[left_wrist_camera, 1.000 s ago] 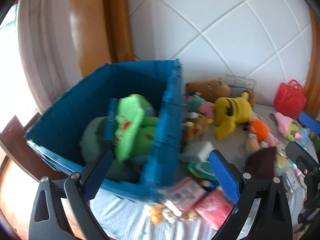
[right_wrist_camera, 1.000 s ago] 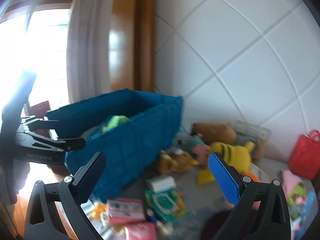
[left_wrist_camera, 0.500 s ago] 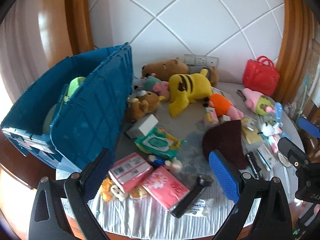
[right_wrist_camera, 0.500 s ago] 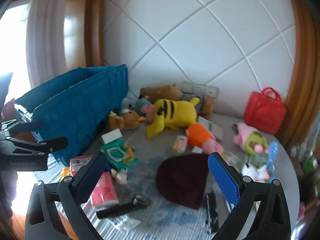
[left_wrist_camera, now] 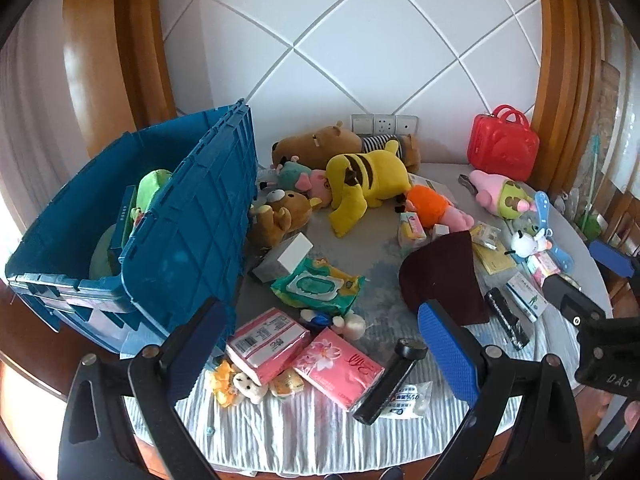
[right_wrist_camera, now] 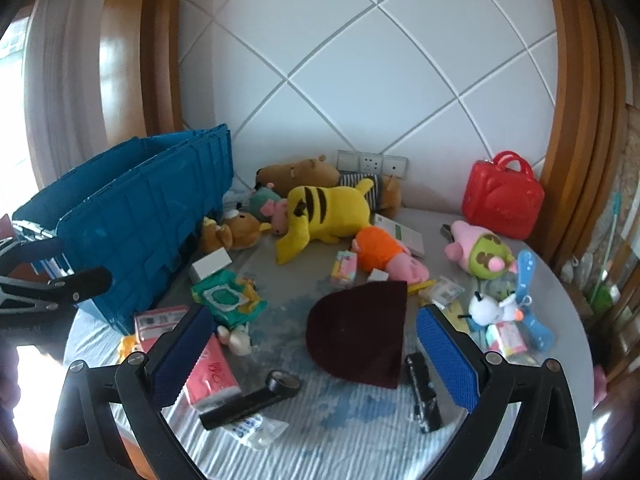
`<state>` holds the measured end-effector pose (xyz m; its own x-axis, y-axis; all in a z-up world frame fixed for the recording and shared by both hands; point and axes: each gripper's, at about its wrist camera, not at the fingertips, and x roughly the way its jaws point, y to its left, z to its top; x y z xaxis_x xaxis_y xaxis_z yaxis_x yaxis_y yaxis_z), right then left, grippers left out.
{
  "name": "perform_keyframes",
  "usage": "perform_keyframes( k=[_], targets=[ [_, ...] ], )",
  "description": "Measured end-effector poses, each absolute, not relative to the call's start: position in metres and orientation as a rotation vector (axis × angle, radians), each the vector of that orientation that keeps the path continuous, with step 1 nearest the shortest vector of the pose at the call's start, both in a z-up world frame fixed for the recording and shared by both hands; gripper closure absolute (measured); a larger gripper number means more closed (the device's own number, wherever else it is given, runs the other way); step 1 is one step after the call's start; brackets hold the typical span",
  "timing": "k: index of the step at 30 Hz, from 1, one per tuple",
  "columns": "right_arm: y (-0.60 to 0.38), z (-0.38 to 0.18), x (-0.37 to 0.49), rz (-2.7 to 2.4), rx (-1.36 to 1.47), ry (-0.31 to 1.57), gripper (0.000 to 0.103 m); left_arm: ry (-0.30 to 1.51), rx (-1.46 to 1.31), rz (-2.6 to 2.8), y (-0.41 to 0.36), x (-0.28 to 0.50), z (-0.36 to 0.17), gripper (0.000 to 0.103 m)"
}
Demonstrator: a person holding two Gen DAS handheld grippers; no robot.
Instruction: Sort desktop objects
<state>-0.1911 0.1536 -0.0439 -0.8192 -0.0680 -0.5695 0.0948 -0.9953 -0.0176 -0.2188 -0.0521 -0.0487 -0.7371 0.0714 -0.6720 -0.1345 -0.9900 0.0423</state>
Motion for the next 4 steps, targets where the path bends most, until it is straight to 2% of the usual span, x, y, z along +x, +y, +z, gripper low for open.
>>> perform_keyframes(
  k=[4],
  targets=[
    [0.1509, -0.0457, -0.1902, -2.925, 0.923, 0.063, 0.0, 0.134, -1.091, 2.82, -0.0556, -0.2193, -0.0503, 0.004]
  ],
)
